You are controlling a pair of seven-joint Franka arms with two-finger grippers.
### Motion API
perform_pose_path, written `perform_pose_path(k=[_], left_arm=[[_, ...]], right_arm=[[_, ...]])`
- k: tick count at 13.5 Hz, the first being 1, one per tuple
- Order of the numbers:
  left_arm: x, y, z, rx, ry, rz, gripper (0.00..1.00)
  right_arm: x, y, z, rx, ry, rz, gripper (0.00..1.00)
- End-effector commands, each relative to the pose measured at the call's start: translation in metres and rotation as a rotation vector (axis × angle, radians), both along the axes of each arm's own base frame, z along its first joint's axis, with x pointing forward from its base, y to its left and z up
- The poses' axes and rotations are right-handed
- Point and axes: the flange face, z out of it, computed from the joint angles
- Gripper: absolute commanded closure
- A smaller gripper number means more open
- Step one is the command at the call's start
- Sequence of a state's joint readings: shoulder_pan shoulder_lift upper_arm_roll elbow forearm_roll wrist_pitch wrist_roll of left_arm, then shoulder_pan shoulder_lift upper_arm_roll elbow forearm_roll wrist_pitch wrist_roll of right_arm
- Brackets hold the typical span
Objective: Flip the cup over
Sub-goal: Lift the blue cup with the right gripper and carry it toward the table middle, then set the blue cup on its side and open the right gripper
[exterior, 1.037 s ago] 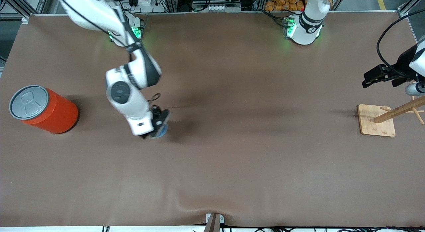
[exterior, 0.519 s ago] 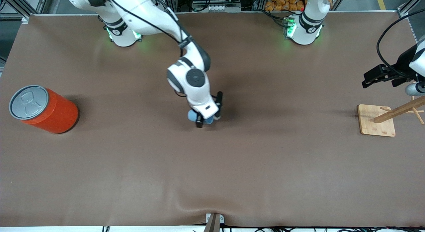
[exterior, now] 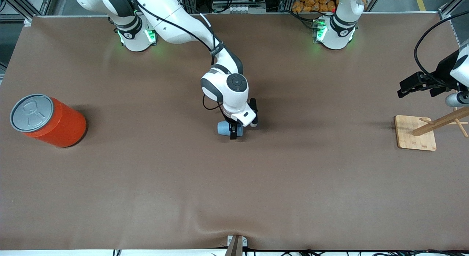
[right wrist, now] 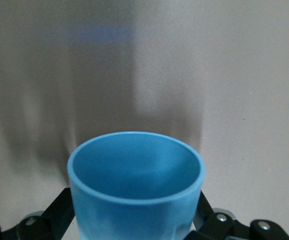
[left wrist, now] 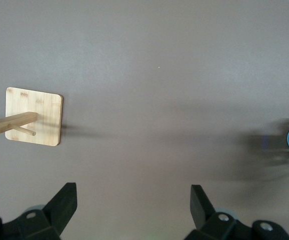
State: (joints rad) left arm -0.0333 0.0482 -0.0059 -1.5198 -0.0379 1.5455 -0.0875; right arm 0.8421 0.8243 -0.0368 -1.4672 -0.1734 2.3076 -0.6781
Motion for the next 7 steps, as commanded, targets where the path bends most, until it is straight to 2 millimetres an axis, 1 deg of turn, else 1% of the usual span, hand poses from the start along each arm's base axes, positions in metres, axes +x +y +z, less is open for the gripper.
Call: perform_pose_path(k=[1,2,4,6,7], left_arm=[[0.002,0.002,0.002,-0.019,0.007,0.001,0.00],[0.002,0.002,0.002,-0.019,0.007,0.001,0.00],[0.002,0.002,0.003,-0.019,0.006,0.001,0.00],[0.002,-0.001,0.004,-0.034,0.001,0.000,0.00],[0.005,-0.003,0.000,-0.053,0.008,0.001,0.00]], right_arm=[[0.002,0.003,0.024,-0.037,-0.008,0.013,0.00],[-0.002,0.005,0.029,-0.055,0.005,0.014,0.00],[-0.009,0.008,0.063,-0.078,0.018,0.009,0.00],[-0.008,0.004,0.100,-0.071,0.015,-0.001,0.00],[-0.010,0.001,0.118,-0.075,0.024,-0.016,0.00]])
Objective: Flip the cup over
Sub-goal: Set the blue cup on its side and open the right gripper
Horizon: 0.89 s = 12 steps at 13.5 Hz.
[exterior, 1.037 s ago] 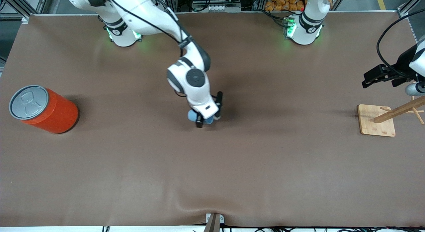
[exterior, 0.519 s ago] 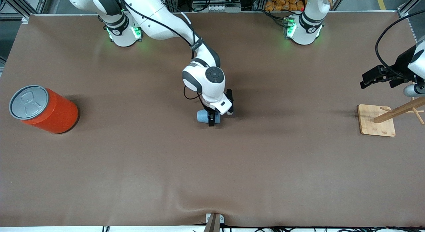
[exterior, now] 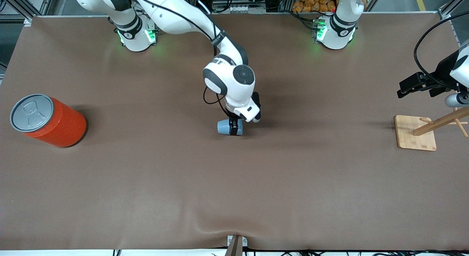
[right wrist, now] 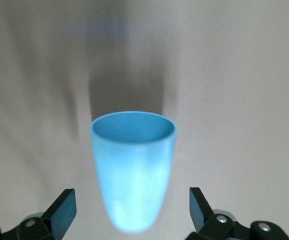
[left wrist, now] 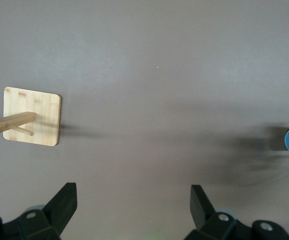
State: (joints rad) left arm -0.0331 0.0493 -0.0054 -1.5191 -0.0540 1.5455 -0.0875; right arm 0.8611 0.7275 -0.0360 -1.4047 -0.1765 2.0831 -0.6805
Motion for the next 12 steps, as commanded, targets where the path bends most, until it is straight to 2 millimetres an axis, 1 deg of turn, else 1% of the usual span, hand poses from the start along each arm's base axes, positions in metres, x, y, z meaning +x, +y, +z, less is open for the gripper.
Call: perform_pose_path(k=[1,2,3,4,5,6,8,9,12], left_arm=[[0.006,-0.005,-0.002,-0.067,0.011,0.000,0.00],[0.010,-0.009,-0.008,-0.108,0.021,0.003,0.00],[0.013,-0.012,-0.013,-0.148,0.032,0.006,0.00],[0.018,-0.017,-0.023,-0.184,0.048,0.012,0.00],[0.025,-0.022,-0.038,-0.209,0.067,0.015,0.00],[0.032,-0.029,-0.053,-0.259,0.089,0.018,0.00],[0.040,-0.045,-0.076,-0.351,0.138,0.019,0.00],[0.044,-0.053,-0.087,-0.386,0.159,0.019,0.00],[0.060,-0.083,-0.127,-0.509,0.224,0.031,0.00]], right_arm=[[-0.005,-0.012,0.057,-0.015,-0.001,-0.016,0.00],[-0.001,-0.021,0.073,-0.019,0.000,-0.037,0.00],[0.008,-0.035,0.085,-0.027,0.003,-0.070,0.00],[0.026,-0.058,0.095,-0.027,0.001,-0.138,0.00],[0.047,-0.085,0.101,-0.025,-0.003,-0.210,0.00],[0.064,-0.107,0.108,-0.017,-0.012,-0.272,0.00],[0.098,-0.163,0.121,-0.015,-0.023,-0.432,0.00],[0.112,-0.191,0.127,-0.017,-0.026,-0.506,0.00],[0.136,-0.270,0.157,-0.035,-0.044,-0.728,0.00]])
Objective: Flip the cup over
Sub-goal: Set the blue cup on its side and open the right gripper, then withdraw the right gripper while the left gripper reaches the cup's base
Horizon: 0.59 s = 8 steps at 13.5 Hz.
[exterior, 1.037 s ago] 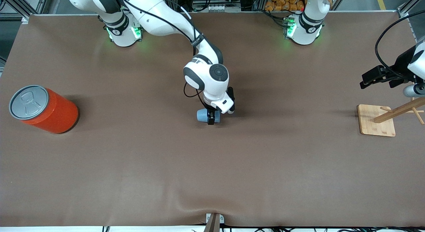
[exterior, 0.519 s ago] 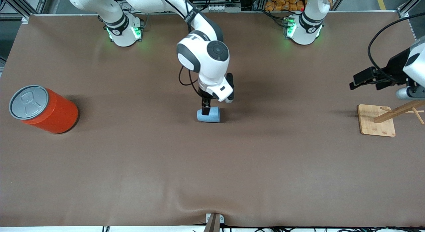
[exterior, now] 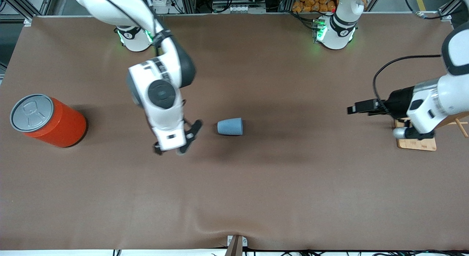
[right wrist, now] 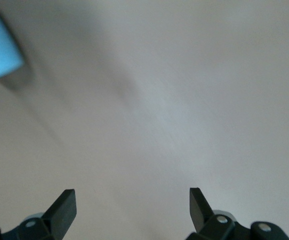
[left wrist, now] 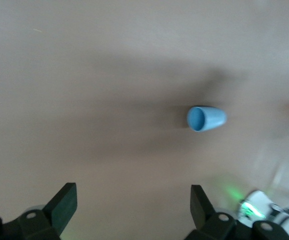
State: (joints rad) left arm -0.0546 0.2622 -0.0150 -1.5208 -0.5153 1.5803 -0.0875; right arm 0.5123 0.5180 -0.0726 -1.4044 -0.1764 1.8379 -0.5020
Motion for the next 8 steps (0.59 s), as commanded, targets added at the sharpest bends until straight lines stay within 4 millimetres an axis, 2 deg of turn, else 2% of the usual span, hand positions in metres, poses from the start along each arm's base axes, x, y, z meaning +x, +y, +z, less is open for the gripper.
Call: perform_pose_path(k=[1,3,5,6,8], left_arm=[[0.010,-0.037,-0.031,-0.079,0.050,-0.016,0.00],[0.013,-0.062,-0.057,-0.153,0.091,-0.007,0.00],[0.012,-0.082,-0.094,-0.258,0.147,0.049,0.00],[0.013,-0.090,-0.107,-0.302,0.151,0.054,0.00],[0.010,-0.121,-0.125,-0.314,0.135,0.032,0.00]], right_arm=[[0.002,-0.053,0.033,-0.011,-0.020,-0.203,0.00],[0.010,-0.089,0.035,-0.022,-0.032,-0.336,0.00],[0.016,-0.121,0.037,-0.037,-0.066,-0.491,0.00],[0.019,-0.135,0.038,-0.042,-0.079,-0.556,0.00],[0.024,-0.159,0.041,-0.039,-0.100,-0.666,0.00]])
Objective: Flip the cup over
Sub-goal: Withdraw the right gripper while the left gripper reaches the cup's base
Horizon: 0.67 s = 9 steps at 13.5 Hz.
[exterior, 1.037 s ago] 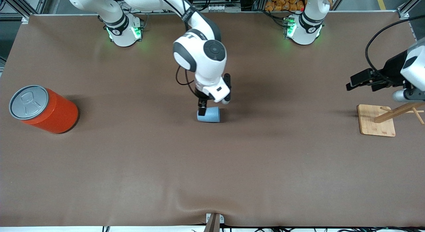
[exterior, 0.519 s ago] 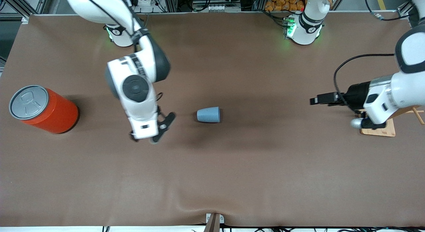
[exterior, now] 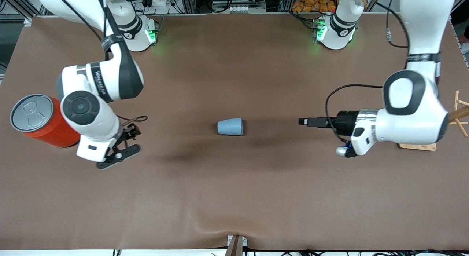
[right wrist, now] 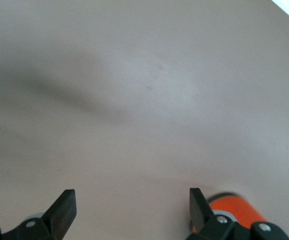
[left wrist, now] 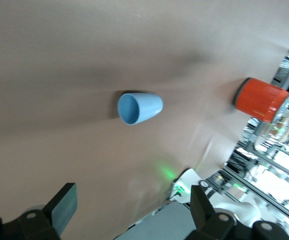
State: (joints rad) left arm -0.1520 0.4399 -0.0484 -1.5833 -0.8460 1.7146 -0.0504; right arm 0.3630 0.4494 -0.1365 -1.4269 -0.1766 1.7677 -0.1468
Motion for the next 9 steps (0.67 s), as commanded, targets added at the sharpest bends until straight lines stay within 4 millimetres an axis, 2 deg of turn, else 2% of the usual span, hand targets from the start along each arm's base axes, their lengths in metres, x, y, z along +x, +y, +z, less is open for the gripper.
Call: perform_pose_path(k=[1,4,6,9], left_arm=[[-0.004,-0.035,-0.019,-0.023,-0.022,0.007,0.00],[-0.003,-0.061,-0.063,-0.166,0.027,0.055,0.00],[-0.007,-0.071,-0.104,-0.209,0.036,0.087,0.00],[-0.025,-0.088,-0.165,-0.329,0.025,0.112,0.00]], right_arm=[[-0.003,-0.035,0.007,-0.003,-0.032,-0.146,0.00],[0.003,-0.096,0.011,0.035,-0.036,-0.257,0.00],[-0.002,-0.136,0.011,0.142,-0.012,-0.368,0.00],[-0.028,-0.159,0.015,0.174,-0.012,-0.411,0.00]])
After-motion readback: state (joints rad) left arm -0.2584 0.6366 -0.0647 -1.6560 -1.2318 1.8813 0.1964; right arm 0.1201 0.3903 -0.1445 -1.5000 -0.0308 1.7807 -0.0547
